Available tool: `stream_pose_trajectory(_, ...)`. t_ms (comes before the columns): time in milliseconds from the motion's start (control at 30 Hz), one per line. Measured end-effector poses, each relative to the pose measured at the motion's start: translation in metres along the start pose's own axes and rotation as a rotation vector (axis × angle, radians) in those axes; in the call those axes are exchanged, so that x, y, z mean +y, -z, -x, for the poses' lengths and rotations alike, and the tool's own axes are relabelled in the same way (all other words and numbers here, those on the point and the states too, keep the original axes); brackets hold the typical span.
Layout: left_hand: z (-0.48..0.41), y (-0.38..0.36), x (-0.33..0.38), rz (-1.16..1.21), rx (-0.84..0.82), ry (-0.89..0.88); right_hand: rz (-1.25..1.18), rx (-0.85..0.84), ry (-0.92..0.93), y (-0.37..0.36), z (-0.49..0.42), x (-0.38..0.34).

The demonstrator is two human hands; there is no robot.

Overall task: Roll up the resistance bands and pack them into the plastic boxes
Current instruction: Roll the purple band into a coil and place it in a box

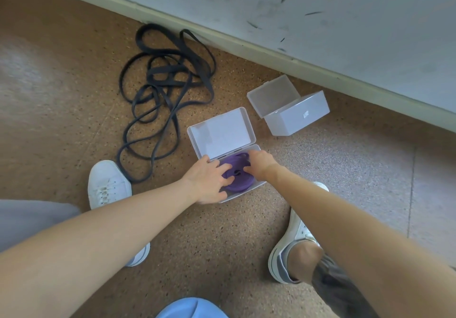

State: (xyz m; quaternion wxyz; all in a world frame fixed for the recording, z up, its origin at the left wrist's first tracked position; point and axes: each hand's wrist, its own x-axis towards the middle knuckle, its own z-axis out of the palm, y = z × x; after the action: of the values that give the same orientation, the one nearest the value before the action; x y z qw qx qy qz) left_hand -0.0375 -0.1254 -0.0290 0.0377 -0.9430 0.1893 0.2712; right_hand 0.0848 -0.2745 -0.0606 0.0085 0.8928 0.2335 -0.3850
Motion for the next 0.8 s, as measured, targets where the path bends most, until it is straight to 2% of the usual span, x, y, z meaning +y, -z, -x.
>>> stream_pose_trajectory(133, -0.004, 0.002, 0.001, -0.010, -0.001, 0.006, -0.097, 0.135, 0.063, -0.002, 0.013, 0.009)
stream_pose_trajectory(267, -0.004, -0.003, -0.002, 0.038, -0.018, 0.000, -0.149, 0.065, 0.273, -0.005, 0.031, 0.028)
stream_pose_trajectory(667, -0.001, -0.011, 0.001, 0.015, -0.037, 0.000, 0.119, 0.085, 0.290, -0.007, 0.023, 0.006)
stream_pose_trajectory(800, 0.000, -0.008, -0.004, 0.070, -0.011, -0.020, 0.182, 0.161, 0.317, -0.007, 0.025, 0.008)
